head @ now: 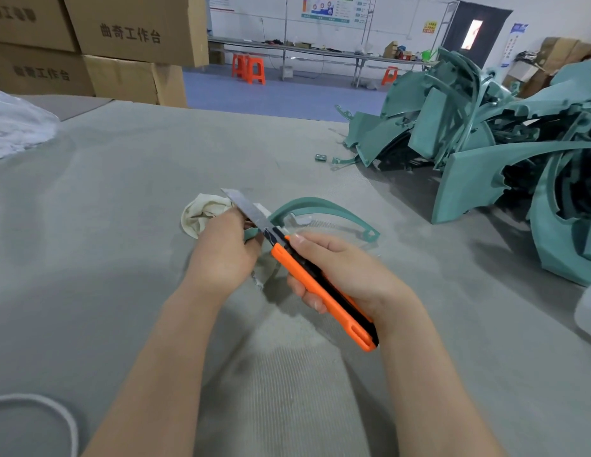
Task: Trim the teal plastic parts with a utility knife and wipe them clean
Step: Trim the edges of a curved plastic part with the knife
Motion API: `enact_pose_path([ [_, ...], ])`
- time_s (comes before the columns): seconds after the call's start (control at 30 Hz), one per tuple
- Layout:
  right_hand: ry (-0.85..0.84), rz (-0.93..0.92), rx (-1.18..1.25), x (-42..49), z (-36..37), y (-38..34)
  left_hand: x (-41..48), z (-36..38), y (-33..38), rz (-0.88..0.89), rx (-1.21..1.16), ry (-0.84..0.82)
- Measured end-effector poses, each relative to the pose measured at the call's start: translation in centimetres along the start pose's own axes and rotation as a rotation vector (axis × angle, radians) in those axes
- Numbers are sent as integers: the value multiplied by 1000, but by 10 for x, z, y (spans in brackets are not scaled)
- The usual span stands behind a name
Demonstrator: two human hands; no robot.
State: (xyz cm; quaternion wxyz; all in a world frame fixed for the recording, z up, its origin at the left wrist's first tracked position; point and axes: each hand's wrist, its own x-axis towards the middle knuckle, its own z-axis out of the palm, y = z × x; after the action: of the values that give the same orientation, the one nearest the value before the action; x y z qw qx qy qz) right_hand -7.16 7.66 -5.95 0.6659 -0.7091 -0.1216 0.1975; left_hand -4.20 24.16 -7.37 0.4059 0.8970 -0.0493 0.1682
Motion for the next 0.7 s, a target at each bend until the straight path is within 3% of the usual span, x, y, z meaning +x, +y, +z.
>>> enact_pose_path([
  [0.17, 213, -108, 36, 5, -2, 0, -1, -8, 1, 5, -58, -76],
  [0.3, 370, -160, 47, 9, -3, 2, -3, -22, 1, -60, 142, -389],
  [0.37, 398, -160, 61, 10, -2, 2, -6, -26, 7, -75, 98, -475],
  [0.43, 394, -155, 55, 10, -2, 1, -9, -24, 15, -78, -67, -420],
  [0.57, 296, -128, -13, 6, -1, -1, -4, -8, 21, -83, -458, -91],
  [0.7, 203, -92, -80, 2, 2, -4, -3, -6, 19, -122, -636, -119],
])
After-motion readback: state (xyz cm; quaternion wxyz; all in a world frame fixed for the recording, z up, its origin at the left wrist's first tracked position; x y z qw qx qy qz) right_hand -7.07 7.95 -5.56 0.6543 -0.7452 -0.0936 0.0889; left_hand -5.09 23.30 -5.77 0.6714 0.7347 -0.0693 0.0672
